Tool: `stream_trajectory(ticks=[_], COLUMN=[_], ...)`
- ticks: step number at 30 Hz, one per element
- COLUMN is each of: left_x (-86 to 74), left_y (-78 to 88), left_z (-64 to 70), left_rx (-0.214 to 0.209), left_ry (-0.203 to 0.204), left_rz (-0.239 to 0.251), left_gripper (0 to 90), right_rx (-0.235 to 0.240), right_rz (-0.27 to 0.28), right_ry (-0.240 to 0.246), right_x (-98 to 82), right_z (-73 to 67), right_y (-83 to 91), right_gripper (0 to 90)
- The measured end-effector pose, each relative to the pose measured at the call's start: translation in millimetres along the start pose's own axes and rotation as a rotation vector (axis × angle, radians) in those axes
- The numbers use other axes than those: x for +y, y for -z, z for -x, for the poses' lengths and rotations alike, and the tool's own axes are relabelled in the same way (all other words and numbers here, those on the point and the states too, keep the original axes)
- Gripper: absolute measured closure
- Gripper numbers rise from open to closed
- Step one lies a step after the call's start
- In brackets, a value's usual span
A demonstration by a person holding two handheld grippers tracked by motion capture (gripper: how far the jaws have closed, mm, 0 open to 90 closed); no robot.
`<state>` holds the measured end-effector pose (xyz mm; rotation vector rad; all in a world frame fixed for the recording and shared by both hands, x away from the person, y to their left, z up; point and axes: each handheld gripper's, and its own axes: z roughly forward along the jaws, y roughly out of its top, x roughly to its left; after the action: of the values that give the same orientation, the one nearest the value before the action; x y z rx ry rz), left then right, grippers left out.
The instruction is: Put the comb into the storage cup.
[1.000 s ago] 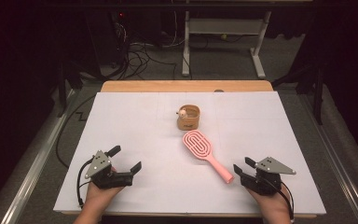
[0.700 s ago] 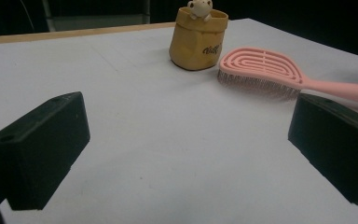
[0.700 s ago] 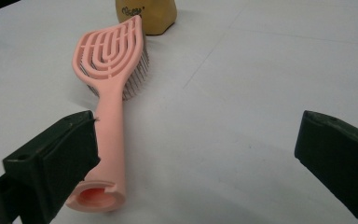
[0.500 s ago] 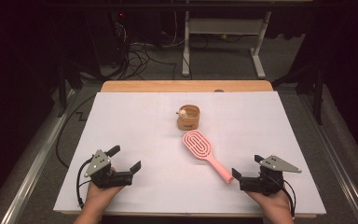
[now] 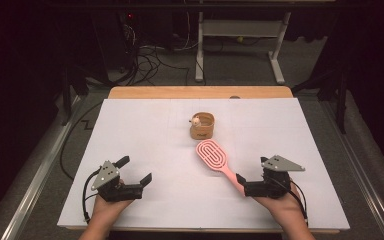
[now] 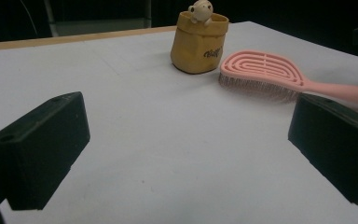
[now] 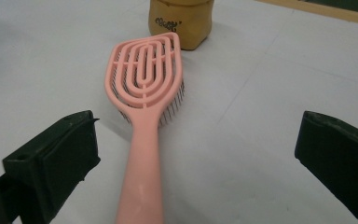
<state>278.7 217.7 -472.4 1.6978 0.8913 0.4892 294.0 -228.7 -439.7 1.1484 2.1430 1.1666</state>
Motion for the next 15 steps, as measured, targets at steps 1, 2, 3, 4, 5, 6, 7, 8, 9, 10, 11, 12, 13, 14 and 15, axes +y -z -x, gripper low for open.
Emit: stream_trajectory(ticks=[1,2,3,4,5,6,7,8,9,10,11,12,13,14,15], left_x=[0.2,0.4,0.4,0.5,0.5,0.5,0.6,0.8,0.8,1.0,1.2,1.2,1.2,1.0,0.8], left_y=[0.3,0.3,0.3,0.1,0.1,0.2,0.4,0.6,0.6,0.7,0.7,0.7,0.7,0.7,0.3], left_z=[0.1,0.1,0.1,-0.5,-0.5,-0.6,-0.7,-0.8,-0.8,-1.1,-1.4,-1.8,-1.8,-2.2,-3.4], left_rx=[0.001,0.002,0.002,0.002,0.002,0.003,0.001,-0.001,-0.001,-0.003,-0.002,-0.002,-0.002,0.000,0.001], left_ry=[0.000,0.002,0.002,0.007,0.006,0.005,0.003,0.005,0.005,0.005,0.005,0.004,0.004,0.006,0.006], left_rz=[0.003,0.007,0.007,0.008,0.008,0.008,0.007,0.008,0.008,0.010,0.014,0.015,0.015,0.015,0.014], left_gripper=[0.0,0.0,0.0,0.0,0.0,0.0,0.0,0.0,0.0,0.0,0.0,0.0,0.0,0.0,0.0], right_rx=[-0.003,-0.004,0.000,0.002,0.001,0.000,0.000,-0.003,-0.003,-0.002,-0.002,0.005,0.009,0.009,0.017], right_rz=[-0.006,-0.009,-0.014,-0.018,-0.023,-0.029,-0.035,-0.045,-0.045,-0.058,-0.058,-0.062,-0.065,-0.065,-0.089], right_ry=[0.012,0.025,0.033,0.042,0.049,0.059,0.067,0.075,0.075,0.082,0.085,0.080,0.079,0.079,0.080], right_x=[4.5,8.9,13.3,17.3,21.0,24.4,27.3,30.1,30.1,35.5,38.3,41.2,44.1,44.1,49.5], right_z=[-1.9,-3.3,-4.8,-6.1,-7.5,-8.4,-9.2,-9.9,-9.9,-11.3,-11.8,-12.3,-13.0,-13.0,-15.8], right_y=[-2.1,-4.1,-6.2,-8.6,-11.3,-14.0,-16.9,-19.9,-19.9,-25.7,-28.5,-31.1,-33.8,-33.8,-40.8], right_gripper=[0.2,0.2,0.2,0.2,0.2,0.2,0.2,0.2,0.2,0.3,0.2,0.2,0.3,0.3,0.2])
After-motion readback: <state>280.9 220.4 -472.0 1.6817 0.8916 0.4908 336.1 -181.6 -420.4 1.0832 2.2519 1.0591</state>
